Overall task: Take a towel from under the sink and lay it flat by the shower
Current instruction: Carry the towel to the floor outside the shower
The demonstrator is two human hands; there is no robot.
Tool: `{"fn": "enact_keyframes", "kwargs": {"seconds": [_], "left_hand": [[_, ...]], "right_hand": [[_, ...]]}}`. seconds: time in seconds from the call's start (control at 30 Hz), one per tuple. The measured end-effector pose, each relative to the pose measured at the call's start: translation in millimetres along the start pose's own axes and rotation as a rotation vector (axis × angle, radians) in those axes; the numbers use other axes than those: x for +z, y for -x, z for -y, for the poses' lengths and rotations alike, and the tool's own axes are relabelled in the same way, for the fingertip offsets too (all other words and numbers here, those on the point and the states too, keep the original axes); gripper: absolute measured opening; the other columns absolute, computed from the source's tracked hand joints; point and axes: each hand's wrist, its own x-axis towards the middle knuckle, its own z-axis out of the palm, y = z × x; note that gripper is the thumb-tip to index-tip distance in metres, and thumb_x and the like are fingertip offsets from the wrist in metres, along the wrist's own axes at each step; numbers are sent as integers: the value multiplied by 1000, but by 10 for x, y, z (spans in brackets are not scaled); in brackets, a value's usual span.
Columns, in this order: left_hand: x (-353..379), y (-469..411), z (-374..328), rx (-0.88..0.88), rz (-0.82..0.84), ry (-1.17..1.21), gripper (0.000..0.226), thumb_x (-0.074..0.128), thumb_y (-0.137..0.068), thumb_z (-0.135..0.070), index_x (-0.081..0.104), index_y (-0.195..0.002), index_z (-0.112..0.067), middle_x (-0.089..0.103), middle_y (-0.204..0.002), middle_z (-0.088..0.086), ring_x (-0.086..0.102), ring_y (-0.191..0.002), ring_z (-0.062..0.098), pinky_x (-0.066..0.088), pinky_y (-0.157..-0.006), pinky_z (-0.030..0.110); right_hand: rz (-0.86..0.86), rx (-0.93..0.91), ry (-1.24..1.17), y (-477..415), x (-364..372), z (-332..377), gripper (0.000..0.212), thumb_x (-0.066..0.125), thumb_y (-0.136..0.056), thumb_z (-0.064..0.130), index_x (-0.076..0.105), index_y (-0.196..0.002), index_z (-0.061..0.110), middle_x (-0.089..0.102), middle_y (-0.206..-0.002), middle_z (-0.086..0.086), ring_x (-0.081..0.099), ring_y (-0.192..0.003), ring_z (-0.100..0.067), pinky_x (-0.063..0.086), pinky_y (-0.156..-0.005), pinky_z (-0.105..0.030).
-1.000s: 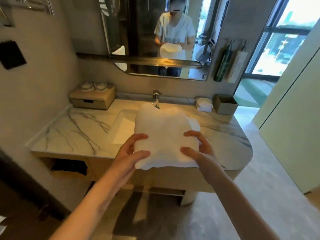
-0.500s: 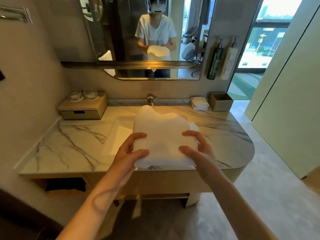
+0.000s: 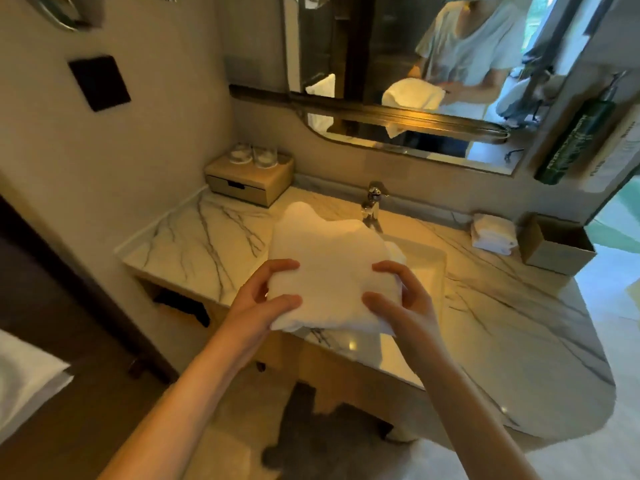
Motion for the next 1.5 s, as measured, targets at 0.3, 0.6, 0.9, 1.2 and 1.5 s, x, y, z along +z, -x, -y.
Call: {"fn": "enact_keyframes", "kwargs": {"seconds": [0.3, 0.6, 0.9, 1.2, 1.5], "left_hand": [[494, 1084, 229, -7, -550, 94, 48, 83, -65, -24, 68, -110, -34, 53, -125, -6, 57, -111, 20, 58, -70, 32], [1165, 2611, 407, 71, -888, 120, 52, 82, -64, -27, 66, -114, -28, 49, -133, 1, 54, -117, 27, 58, -73, 38], [2197, 4102, 650, 93, -1058, 107, 49, 80, -59, -28, 68, -107, -31, 53, -122, -5, 56, -111, 23, 57, -76, 38], [3393, 5436, 960, 111, -1075, 163, 48, 77, -63, -19, 66, -109, -27, 57, -115, -1, 63, -101, 18, 55, -69, 32], [4598, 5995, 1223, 242, -1213, 157, 50, 76, -65, -21, 64, -113, -25, 66, -110, -4, 65, -100, 18, 55, -69, 30]], "right_hand": [[516, 84, 57, -114, -79, -70, 36, 77, -79, 18, 66, -111, 31, 65, -106, 21, 65, -99, -9, 60, -76, -34], [888, 68, 50, 779, -108, -63, 39, 78, -81, 15, 65, -113, 33, 64, -109, 25, 64, -100, -1, 58, -69, -23], [1009, 165, 25, 2221, -737, -58, 38, 76, -81, 15, 65, -112, 34, 59, -103, 30, 59, -104, -11, 59, -67, -26], [1042, 216, 99, 3563, -1780, 105, 41, 77, -77, 14, 66, -108, 38, 61, -111, 15, 60, -107, -20, 62, -70, -36], [1212, 178, 72, 4086, -2624, 353, 41, 75, -78, 7, 66, -111, 30, 62, -109, 11, 60, -105, -22, 62, -75, -45]]}}
